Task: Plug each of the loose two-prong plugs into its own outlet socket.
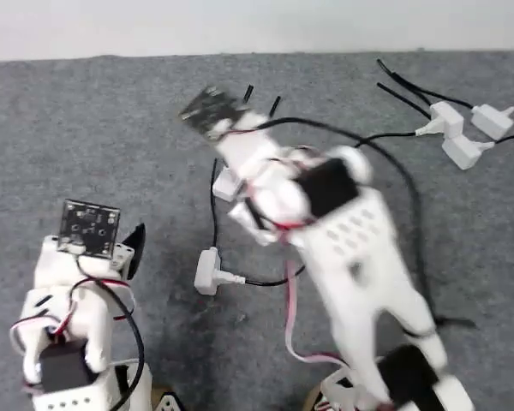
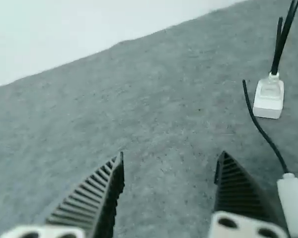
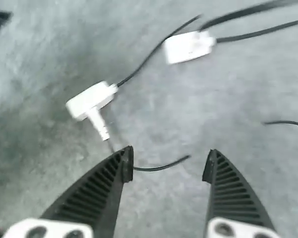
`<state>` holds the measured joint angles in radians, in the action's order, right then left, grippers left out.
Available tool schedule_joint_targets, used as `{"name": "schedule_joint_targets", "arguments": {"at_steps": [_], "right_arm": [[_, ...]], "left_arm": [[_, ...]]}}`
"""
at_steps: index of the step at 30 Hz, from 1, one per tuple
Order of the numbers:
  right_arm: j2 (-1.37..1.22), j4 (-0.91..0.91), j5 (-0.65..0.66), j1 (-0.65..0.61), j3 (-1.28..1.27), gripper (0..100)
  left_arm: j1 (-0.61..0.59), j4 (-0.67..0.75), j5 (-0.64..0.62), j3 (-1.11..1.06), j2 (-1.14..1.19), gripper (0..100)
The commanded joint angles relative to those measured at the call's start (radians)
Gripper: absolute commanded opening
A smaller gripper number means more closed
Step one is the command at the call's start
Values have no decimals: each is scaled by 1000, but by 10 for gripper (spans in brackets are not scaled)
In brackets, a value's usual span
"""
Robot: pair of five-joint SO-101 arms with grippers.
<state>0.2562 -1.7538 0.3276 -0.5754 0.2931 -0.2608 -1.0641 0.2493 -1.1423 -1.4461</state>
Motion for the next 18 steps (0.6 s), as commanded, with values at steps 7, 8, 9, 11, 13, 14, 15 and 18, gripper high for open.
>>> {"name": "schedule_joint_targets", "arguments": {"at_steps": [7, 8, 9, 11, 13, 14, 15, 18], "right_arm": [[602, 53, -3, 111, -344, 229], [677, 81, -2, 113, -425, 229], [756, 107, -2, 114, -509, 229], [912, 168, -6, 151, -678, 229], [1070, 239, -6, 223, -836, 229], [1139, 272, -3, 272, -908, 229], [1202, 305, -2, 326, -980, 229], [1356, 383, -2, 475, -1185, 229]], "left_arm": [[12, 120, 2, -199, -3, 295], [11, 120, 2, -203, -3, 295], [11, 120, 2, -209, -3, 295], [12, 120, 2, -220, -5, 294], [18, 120, 2, -240, -29, 294], [25, 117, 2, -262, -55, 294], [31, 114, 2, -289, -91, 294], [44, 92, 5, -417, -236, 294]]}}
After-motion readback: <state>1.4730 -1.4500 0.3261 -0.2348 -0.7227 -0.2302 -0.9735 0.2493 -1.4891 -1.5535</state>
